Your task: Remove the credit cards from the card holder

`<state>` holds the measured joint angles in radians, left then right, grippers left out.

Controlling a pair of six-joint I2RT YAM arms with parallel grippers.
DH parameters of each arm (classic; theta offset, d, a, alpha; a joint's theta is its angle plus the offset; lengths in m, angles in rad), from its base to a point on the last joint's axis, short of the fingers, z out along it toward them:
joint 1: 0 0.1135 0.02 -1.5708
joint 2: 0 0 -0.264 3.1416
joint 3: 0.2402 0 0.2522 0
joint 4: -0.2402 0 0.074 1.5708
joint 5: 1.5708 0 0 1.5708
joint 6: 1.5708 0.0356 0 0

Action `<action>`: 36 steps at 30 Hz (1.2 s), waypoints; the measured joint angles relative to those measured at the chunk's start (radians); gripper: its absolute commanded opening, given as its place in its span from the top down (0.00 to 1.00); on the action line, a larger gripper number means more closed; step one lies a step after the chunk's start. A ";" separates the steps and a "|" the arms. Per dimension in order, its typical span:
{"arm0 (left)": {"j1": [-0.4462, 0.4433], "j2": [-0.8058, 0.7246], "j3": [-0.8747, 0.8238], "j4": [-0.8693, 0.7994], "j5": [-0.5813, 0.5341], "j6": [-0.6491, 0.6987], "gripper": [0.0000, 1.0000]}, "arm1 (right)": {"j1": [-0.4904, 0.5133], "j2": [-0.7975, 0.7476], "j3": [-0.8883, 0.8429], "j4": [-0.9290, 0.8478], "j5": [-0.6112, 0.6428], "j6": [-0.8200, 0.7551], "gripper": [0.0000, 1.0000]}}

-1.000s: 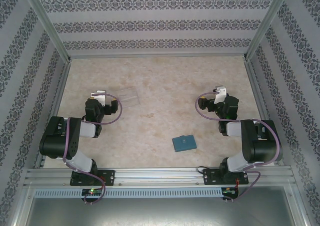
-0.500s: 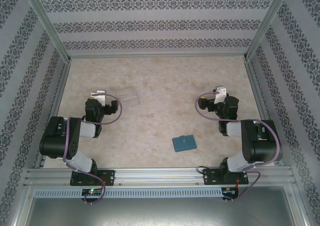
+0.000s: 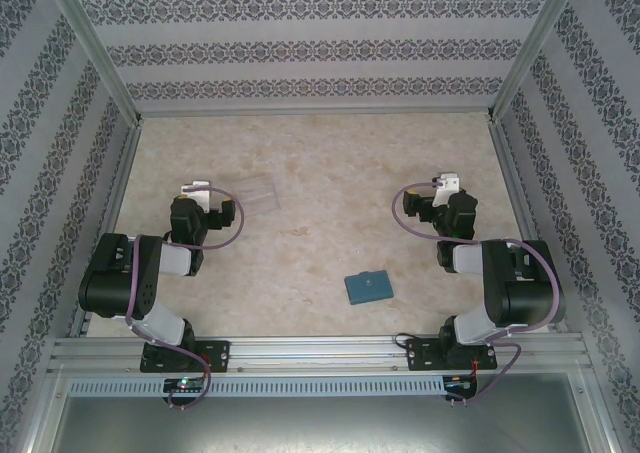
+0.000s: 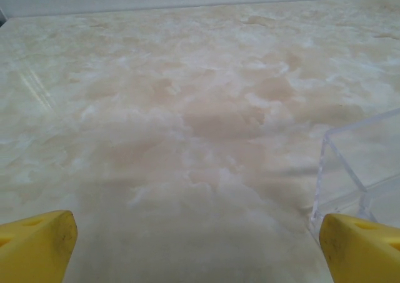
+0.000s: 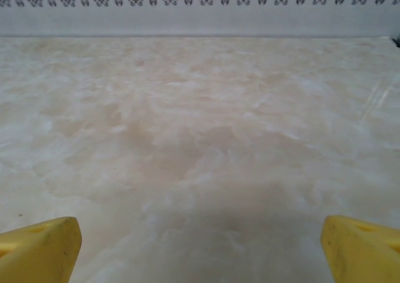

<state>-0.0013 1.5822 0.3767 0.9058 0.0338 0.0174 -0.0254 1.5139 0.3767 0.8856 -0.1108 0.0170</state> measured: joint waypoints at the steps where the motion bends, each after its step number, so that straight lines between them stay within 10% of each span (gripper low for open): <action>1: 0.000 0.000 0.000 0.000 -0.005 -0.001 0.00 | 0.002 0.000 0.000 -0.003 0.011 0.001 0.02; 9: 0.000 -0.106 -0.019 -0.049 -0.103 -0.031 0.00 | 0.050 -0.123 0.098 -0.251 0.129 0.004 0.02; 24: -0.053 -0.138 0.568 -0.957 -0.251 -0.351 0.09 | 0.112 -0.216 0.420 -0.906 0.215 0.166 0.11; 36: -0.148 0.137 0.873 -1.375 -0.085 -0.506 0.46 | 0.142 -0.204 0.505 -1.122 0.173 0.217 0.12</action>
<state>-0.1493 1.7191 1.2499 -0.4690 -0.0517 -0.4885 0.1162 1.3098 0.8818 -0.2359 0.0620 0.2340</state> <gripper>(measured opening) 0.614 0.884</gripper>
